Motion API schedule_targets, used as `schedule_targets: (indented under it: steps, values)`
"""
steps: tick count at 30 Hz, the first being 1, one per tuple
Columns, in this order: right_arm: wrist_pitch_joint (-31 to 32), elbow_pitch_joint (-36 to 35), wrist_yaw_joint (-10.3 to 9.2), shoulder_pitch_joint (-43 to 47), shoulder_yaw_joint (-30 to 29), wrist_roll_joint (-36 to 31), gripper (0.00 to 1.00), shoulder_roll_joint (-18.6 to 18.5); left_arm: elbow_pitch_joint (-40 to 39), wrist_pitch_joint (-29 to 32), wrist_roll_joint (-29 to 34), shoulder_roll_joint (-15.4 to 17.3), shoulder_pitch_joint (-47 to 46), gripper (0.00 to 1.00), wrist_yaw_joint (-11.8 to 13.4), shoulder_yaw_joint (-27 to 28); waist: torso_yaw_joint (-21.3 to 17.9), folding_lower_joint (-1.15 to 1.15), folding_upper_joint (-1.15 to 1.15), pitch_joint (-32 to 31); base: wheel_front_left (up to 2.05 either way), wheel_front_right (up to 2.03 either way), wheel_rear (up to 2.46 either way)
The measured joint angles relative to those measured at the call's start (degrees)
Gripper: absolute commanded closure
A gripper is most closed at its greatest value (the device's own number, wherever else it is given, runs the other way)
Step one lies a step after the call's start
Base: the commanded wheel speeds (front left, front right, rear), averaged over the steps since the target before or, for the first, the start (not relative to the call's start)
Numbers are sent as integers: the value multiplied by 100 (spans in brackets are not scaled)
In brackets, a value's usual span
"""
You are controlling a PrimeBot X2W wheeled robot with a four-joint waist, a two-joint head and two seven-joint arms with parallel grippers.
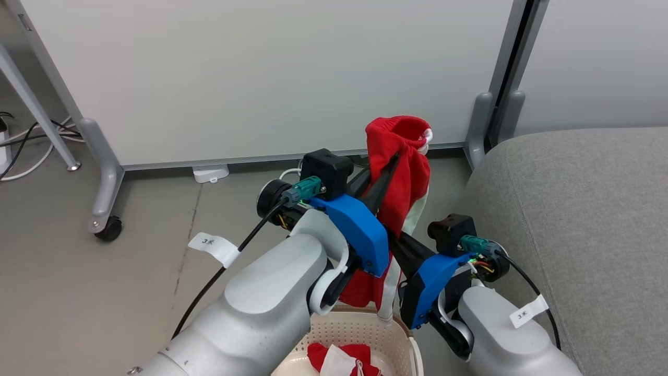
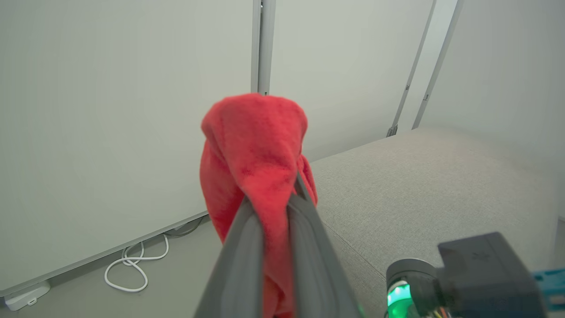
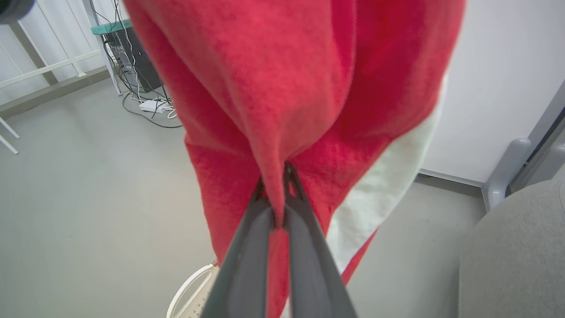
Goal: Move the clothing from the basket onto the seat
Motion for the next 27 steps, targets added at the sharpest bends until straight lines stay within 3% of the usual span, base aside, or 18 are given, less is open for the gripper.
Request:
schedule_targets:
  steps: [5, 6, 8, 20, 23, 27]
  values:
    - [-42, 49, 0, -22, 66, 47, 100, 0, 168, -48, -11, -1, -21, 100, 3, -42, -36, 0, 0, 0, 0, 0, 0]
    - [-44, 55, 0, -23, 76, 48, 100, 0, 205, -51, -4, 2, -21, 81, -5, -54, -44, 0, 0, 2, 0, 0, 0]
    - [-47, 64, 0, -30, 94, 51, 100, 0, 257, -88, 29, 35, -25, 0, -75, -88, -63, 0, 0, 5, 0, 0, 0]
    - [-96, 92, -1, -47, 100, -16, 100, 0, 267, -480, 113, 534, 321, 0, -227, 141, -161, 0, 0, 27, 0, 0, 0]
    - [-99, 53, 0, -54, 71, -82, 100, 1, 45, -511, 223, 800, 647, 0, -209, 372, -245, 0, 0, 58, 0, 0, 0]
    - [-108, -127, 0, -65, 15, -234, 100, 1, -723, -522, 623, 1209, 1284, 0, -82, 1117, -446, 0, 0, 138, 0, 0, 0]
